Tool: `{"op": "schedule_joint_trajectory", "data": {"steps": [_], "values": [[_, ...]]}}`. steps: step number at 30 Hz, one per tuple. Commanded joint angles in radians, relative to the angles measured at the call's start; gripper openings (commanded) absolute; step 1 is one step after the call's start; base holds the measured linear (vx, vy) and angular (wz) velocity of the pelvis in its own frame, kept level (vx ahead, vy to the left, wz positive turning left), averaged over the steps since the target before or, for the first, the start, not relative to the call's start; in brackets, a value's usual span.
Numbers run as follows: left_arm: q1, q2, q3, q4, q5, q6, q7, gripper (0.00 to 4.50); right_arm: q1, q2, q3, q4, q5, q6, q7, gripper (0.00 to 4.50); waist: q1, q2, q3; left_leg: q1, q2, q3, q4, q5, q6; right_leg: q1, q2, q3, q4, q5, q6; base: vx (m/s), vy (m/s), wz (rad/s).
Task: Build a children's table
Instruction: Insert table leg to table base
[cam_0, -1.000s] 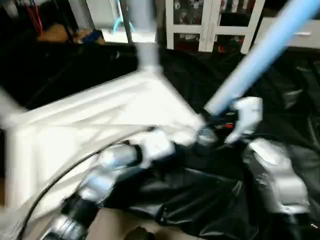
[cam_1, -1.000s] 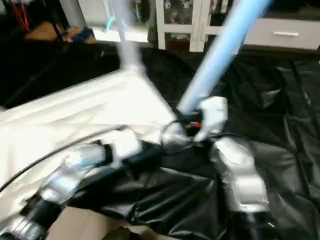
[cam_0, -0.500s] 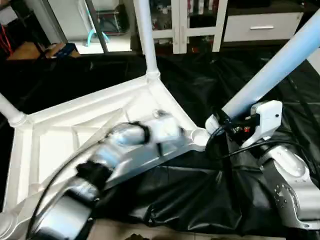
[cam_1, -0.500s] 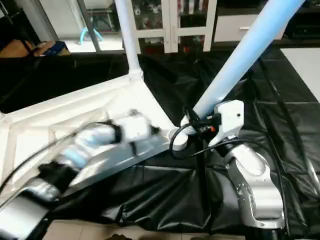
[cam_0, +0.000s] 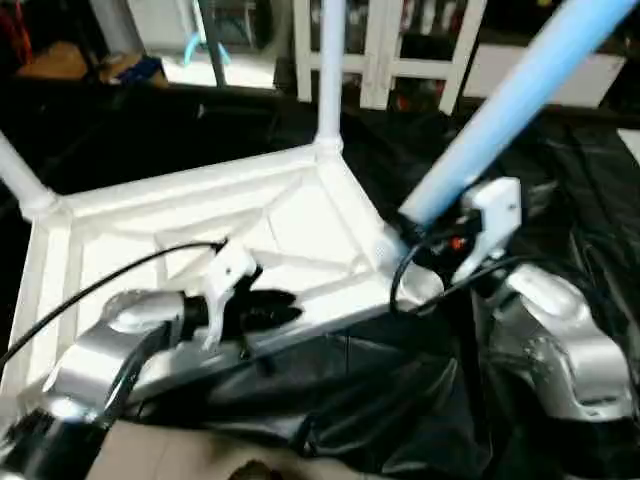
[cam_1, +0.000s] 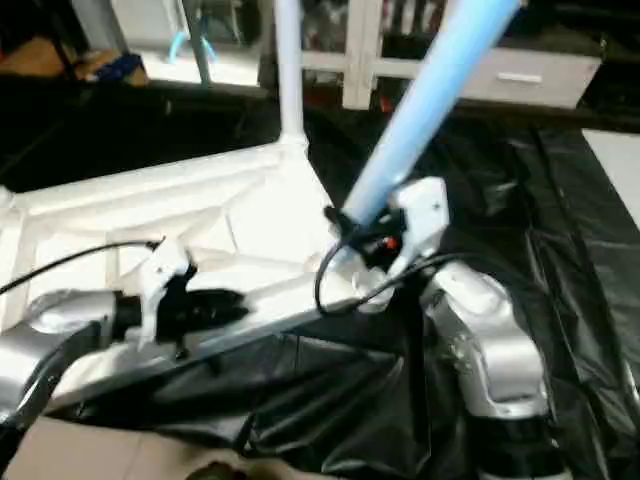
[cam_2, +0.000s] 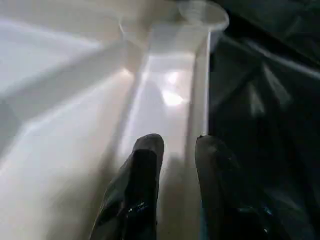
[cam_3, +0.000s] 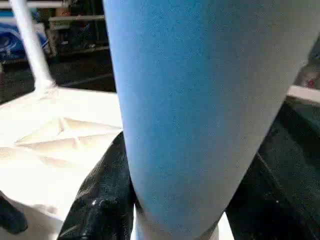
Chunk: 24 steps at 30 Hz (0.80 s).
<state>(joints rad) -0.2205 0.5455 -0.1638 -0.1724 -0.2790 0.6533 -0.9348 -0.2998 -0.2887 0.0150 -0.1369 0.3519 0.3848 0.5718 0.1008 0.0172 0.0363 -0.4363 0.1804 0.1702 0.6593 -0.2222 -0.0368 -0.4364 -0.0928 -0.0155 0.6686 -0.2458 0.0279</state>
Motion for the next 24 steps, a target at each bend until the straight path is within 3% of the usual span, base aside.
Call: {"op": "schedule_joint_trajectory", "data": {"steps": [1, 3, 5, 7, 8, 9, 10, 12, 13, 14, 15, 16, 19, 20, 22, 23, 24], "values": [[-0.003, 0.0, -0.006, -0.051, 0.007, 0.063, 0.047, 1.67, -0.015, -0.005, 0.012, -0.002, 0.004, 0.008, 0.012, 1.85, -0.003, -0.01, -0.087, 0.057, 0.017, -0.002, -0.049, 0.338, 0.134, 0.063, -0.008, 0.006, -0.021, 0.444, -0.231, 0.0, 0.0, 0.0], [-0.006, 0.003, -0.028, -0.077, -0.004, 0.082, 0.077, 1.75, -0.012, -0.004, 0.017, -0.002, 0.004, 0.006, 0.013, 1.85, -0.002, -0.007, -0.085, 0.053, 0.015, -0.002, -0.051, 0.321, 0.119, 0.066, -0.01, 0.008, -0.023, 0.443, -0.231, 0.0, 0.0, 0.0], [-0.008, 0.007, -0.042, -0.08, 0.0, 0.076, 0.079, 2.01, -0.01, -0.004, 0.017, -0.003, 0.005, 0.006, 0.015, 1.85, -0.002, -0.014, -0.084, 0.05, 0.015, 0.0, -0.055, 0.281, 0.109, 0.07, -0.011, 0.011, -0.027, 0.425, -0.228, 0.0, 0.0, 0.0], [-0.026, -0.015, -0.067, -0.067, 0.009, 0.072, 0.093, 2.1, -0.001, -0.008, 0.017, -0.005, 0.003, 0.004, 0.015, 1.85, -0.003, -0.007, -0.083, 0.05, 0.016, -0.001, -0.057, 0.247, 0.094, 0.07, -0.011, 0.011, -0.031, 0.407, -0.225, 0.0, 0.0, 0.0], [-0.026, -0.016, -0.068, -0.067, 0.01, 0.073, 0.093, 2.1, 0.0, -0.008, 0.017, -0.005, 0.003, 0.004, 0.015, 1.85, -0.002, -0.009, -0.084, 0.051, 0.016, -0.001, -0.056, 0.244, 0.091, 0.071, -0.011, 0.012, -0.03, 0.409, -0.227, 0.0, 0.0, 0.0], [-0.047, -0.043, -0.092, -0.051, 0.046, 0.079, 0.104, 2.19, 0.007, -0.012, 0.017, -0.008, -0.003, 0.002, 0.015, 1.85, -0.002, 0.003, -0.084, 0.05, 0.016, -0.003, -0.056, 0.243, 0.087, 0.071, -0.012, 0.012, -0.029, 0.411, -0.229, 0.0, 0.0, 0.0], [-0.056, -0.051, -0.105, -0.042, 0.063, 0.079, 0.11, 2.33, 0.01, -0.014, 0.016, -0.01, -0.005, 0.002, 0.015, 1.85, -0.003, -0.003, -0.084, 0.053, 0.018, -0.001, -0.056, 0.239, 0.085, 0.07, -0.01, 0.012, -0.034, 0.412, -0.229, 0.0, 0.0, 0.0], [-0.066, -0.07, -0.131, -0.038, 0.047, 0.109, 0.108, 2.49, 0.024, -0.023, 0.009, -0.023, -0.002, 0.007, 0.012, 1.85, -0.003, 0.004, -0.086, 0.049, 0.014, -0.004, -0.055, 0.25, 0.075, 0.074, -0.011, 0.012, -0.029, 0.437, -0.234, 0.0, 0.0, 0.0], [-0.066, -0.073, -0.135, -0.041, 0.034, 0.121, 0.103, 2.54, 0.028, -0.027, 0.007, -0.025, -0.003, 0.008, 0.012, 1.85, -0.005, -0.002, -0.086, 0.047, 0.014, -0.004, -0.056, 0.244, 0.069, 0.077, -0.011, 0.012, -0.03, 0.443, -0.237, 0.0, 0.0, 0.0], [-0.067, -0.069, -0.143, -0.04, 0.034, 0.119, 0.102, 2.54, 0.031, -0.029, 0.005, -0.026, -0.004, 0.007, 0.011, 1.85, -0.005, -0.002, -0.086, 0.047, 0.014, -0.004, -0.057, 0.239, 0.068, 0.077, -0.011, 0.012, -0.031, 0.441, -0.241, 0.0, 0.0, 0.0], [-0.069, -0.061, -0.155, -0.032, 0.044, 0.111, 0.102, 2.64, 0.035, -0.032, 0.002, -0.027, -0.006, 0.006, 0.008, 1.85, -0.011, 0.006, -0.085, 0.046, 0.012, -0.005, -0.057, 0.227, 0.063, 0.077, -0.009, 0.011, -0.034, 0.433, -0.238, 0.0, 0.0, 0.0], [-0.072, -0.052, -0.169, -0.018, 0.063, 0.096, 0.104, 2.88, 0.038, -0.034, -0.001, -0.029, -0.007, 0.005, 0.006, 1.85, -0.014, 0.003, -0.086, 0.046, 0.012, -0.006, -0.057, 0.216, 0.063, 0.08, -0.009, 0.011, -0.034, 0.429, -0.239, 0.0, 0.0, 0.0], [-0.082, -0.033, -0.199, 0.017, 0.114, 0.06, 0.11, 2.98, 0.042, -0.036, -0.005, -0.038, -0.005, 0.007, 0.002, 1.85, -0.018, 0.006, -0.084, 0.048, 0.014, -0.005, -0.059, 0.184, 0.067, 0.08, -0.011, 0.013, -0.038, 0.407, -0.239, 0.0, 0.0, 0.0], [-0.094, -0.021, -0.221, 0.059, 0.169, 0.026, 0.125, 3.1, 0.047, -0.038, -0.006, -0.046, -0.001, 0.011, 0.001, 1.85, -0.016, 0.006, -0.082, 0.05, 0.018, -0.006, -0.062, 0.176, 0.067, 0.079, -0.012, 0.013, -0.041, 0.396, -0.242, 0.0, 0.0, 0.0], [-0.103, -0.013, -0.234, 0.084, 0.193, 0.009, 0.135, 3.31, 0.052, -0.043, -0.004, -0.052, 0.002, 0.012, 0.003, 1.85, -0.016, 0.007, -0.075, 0.054, 0.021, -0.004, -0.07, 0.112, 0.058, 0.079, -0.014, 0.014, -0.05, 0.32, -0.245, 0.0, 0.0, 0.0], [-0.105, -0.01, -0.237, 0.09, 0.194, 0.006, 0.134, 2.98, 0.055, -0.046, -0.001, -0.054, 0.003, 0.01, 0.005, 1.85, -0.016, 0.007, -0.075, 0.056, 0.022, -0.004, -0.072, 0.098, 0.054, 0.082, -0.017, 0.015, -0.051, 0.303, -0.246, 0.0, 0.0, 0.0], [-0.105, -0.01, -0.237, 0.09, 0.194, 0.006, 0.134, 2.98, 0.055, -0.046, -0.001, -0.054, 0.003, 0.01, 0.005, 1.85, -0.015, 0.007, -0.077, 0.057, 0.022, -0.006, -0.072, 0.099, 0.047, 0.085, -0.018, 0.015, -0.05, 0.304, -0.248, 0.0, 0.0, 0.0]]}}
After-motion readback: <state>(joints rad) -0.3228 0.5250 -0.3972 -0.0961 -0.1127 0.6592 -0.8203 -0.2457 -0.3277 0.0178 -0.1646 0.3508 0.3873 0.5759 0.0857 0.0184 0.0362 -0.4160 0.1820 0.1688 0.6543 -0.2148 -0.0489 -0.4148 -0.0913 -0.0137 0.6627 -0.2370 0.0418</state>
